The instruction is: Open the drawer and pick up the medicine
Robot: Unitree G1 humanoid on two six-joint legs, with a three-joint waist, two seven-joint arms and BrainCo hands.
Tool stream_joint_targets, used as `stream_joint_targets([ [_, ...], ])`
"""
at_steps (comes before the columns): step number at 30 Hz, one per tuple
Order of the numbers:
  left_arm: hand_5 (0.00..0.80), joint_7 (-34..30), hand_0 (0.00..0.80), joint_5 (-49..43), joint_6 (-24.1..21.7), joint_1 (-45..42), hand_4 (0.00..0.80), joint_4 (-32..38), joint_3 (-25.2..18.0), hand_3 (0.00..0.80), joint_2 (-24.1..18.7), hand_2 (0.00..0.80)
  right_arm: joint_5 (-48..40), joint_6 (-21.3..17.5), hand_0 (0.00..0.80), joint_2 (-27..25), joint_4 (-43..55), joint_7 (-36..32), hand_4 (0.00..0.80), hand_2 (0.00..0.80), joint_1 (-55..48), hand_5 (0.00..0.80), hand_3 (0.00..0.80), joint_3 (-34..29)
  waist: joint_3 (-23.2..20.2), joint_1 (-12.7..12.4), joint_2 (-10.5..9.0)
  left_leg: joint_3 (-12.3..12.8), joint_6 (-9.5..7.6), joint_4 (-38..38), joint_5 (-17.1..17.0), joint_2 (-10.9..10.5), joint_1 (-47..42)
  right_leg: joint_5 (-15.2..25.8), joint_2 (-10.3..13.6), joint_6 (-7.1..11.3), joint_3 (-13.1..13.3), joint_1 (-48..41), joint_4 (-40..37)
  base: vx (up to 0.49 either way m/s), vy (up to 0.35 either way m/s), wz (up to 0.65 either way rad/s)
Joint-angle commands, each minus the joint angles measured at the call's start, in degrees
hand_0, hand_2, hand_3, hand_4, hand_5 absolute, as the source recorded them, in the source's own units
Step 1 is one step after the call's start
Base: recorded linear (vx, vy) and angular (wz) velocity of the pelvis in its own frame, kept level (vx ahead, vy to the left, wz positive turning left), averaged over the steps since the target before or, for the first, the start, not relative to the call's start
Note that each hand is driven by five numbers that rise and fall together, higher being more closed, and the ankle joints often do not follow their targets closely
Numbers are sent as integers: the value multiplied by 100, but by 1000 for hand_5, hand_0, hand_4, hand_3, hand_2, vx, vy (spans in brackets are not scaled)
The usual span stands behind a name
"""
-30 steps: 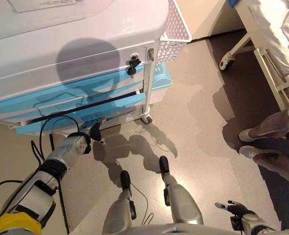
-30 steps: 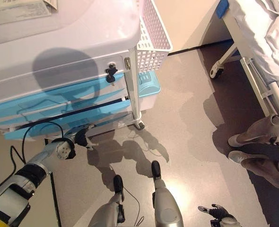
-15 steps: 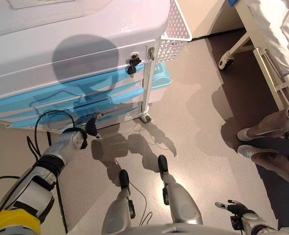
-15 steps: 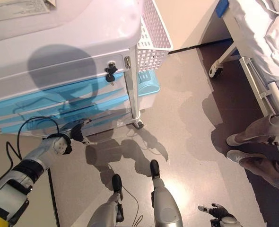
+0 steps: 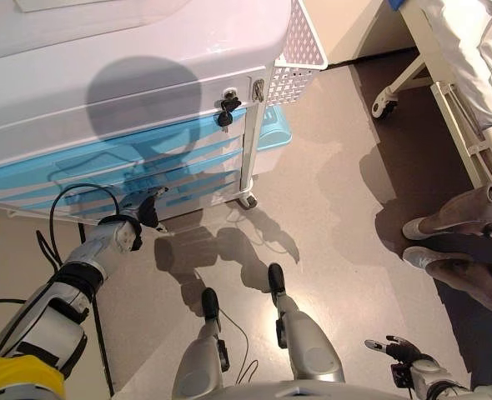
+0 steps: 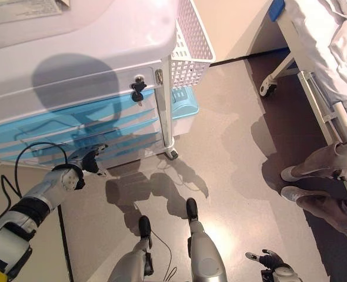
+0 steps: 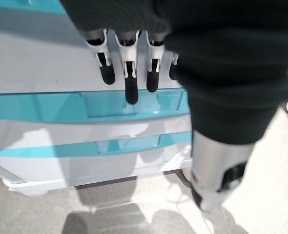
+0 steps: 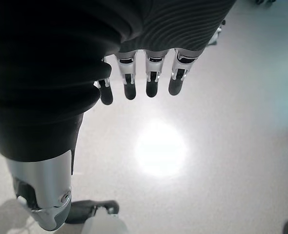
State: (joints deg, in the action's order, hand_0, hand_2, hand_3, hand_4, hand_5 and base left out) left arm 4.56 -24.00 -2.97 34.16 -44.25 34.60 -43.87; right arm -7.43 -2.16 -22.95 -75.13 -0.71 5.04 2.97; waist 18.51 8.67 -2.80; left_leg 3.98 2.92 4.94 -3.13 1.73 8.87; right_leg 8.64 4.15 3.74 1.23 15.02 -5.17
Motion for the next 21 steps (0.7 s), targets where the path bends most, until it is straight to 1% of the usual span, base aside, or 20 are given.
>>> stream_joint_targets([
  [1, 0, 388, 0, -77, 56, 821, 0, -355, -550, 0, -335, 0, -135, -37, 0, -89, -35, 93, 0, 0, -56, 0, 0, 340, -343, 54, -233, -314, -172, -870, 397, -194, 663, 88, 117, 416, -57, 322, 275, 0, 0, 0],
  [7, 0, 401, 0, -20, 49, 776, 0, -379, -590, 0, -270, 0, -132, -30, 0, -63, -38, 110, 0, 0, -27, 0, 0, 378, -369, 42, -255, -329, -173, -886, 402, -193, 672, 76, 116, 416, -52, 322, 287, 0, 0, 0],
  [10, 0, 347, 0, 130, 12, 530, 0, -308, -722, 0, -160, 0, -119, -24, 0, -38, -19, 101, 0, 0, -24, 0, 0, 375, -398, 18, -259, -334, -169, -875, 405, -199, 625, 60, 113, 414, -72, 267, 298, 0, 0, 0],
  [11, 0, 347, 0, 258, -3, 393, 0, -277, -825, 0, -80, 0, -116, -25, 0, -25, -25, 108, 0, 0, -24, 0, 0, 364, -417, 3, -253, -340, -169, -865, 410, -202, 596, 52, 116, 411, -72, 246, 301, 0, 0, 0],
  [12, 0, 308, 0, 476, -40, -16, 0, -180, -1104, 0, 74, 0, -102, -14, 0, 4, -34, 113, 0, 0, -16, 0, 0, 333, -478, -36, -232, -350, -172, -833, 421, -218, 513, 21, 117, 404, -77, 180, 304, 22, -10, 4],
  [13, 0, 305, 0, 474, -37, -34, 0, -168, -1118, 0, 74, 0, -103, -13, 0, -1, -33, 113, 0, 0, -19, 0, 0, 341, -480, -30, -228, -350, -172, -830, 422, -217, 506, 19, 116, 404, -77, 175, 304, 35, -4, -2],
  [14, 0, 287, 0, 583, -43, -276, 0, -87, -1262, 0, 168, 0, -105, -10, 0, 19, -19, 119, 0, 0, -24, 0, 0, 312, -524, -51, -210, -350, -174, -806, 424, -226, 454, 1, 116, 402, -83, 142, 305, 53, -8, -4],
  [15, 0, 218, 0, 911, -120, -790, 0, -13, -1621, 0, 410, 0, -63, 15, 0, 58, -39, 105, 0, 0, -29, 0, 0, 235, -633, -125, -173, -360, -174, -749, 434, -243, 321, -31, 128, 402, -98, 36, 302, 54, -8, -5],
  [16, 0, 215, 0, 910, -118, -814, 0, -1, -1637, 0, 412, 0, -63, 16, 0, 50, -37, 105, 0, 0, -34, 0, 0, 246, -632, -117, -167, -360, -174, -739, 434, -241, 305, -33, 126, 402, -98, 23, 299, 55, -9, 0],
  [17, 0, 179, 0, 1067, -107, -1035, 0, -6, -1799, 0, 529, 0, -50, 27, 0, 58, -34, 98, 0, 0, -45, 0, 0, 210, -682, -134, -145, -366, -176, -701, 437, -254, 235, -48, 128, 400, -114, -34, 292, 53, -2, 0],
  [20, 0, 128, 0, 1628, -133, -1535, 0, -376, -2250, 0, 970, 0, -10, 52, 0, 97, -83, 81, 0, 0, -46, 0, 0, 104, -922, -189, -59, -382, -177, -536, 424, -297, -44, -117, 126, 393, -175, -290, 257, 84, -10, 0],
  [21, 0, 102, 0, 1722, -125, -1657, 0, -440, -2324, 0, 1052, 0, 4, 63, 0, 103, -68, 80, 0, 0, -48, 0, 0, 101, -993, -192, -30, -402, -178, -466, 412, -307, -128, -137, 125, 394, -201, -372, 233, 80, -4, 0],
])
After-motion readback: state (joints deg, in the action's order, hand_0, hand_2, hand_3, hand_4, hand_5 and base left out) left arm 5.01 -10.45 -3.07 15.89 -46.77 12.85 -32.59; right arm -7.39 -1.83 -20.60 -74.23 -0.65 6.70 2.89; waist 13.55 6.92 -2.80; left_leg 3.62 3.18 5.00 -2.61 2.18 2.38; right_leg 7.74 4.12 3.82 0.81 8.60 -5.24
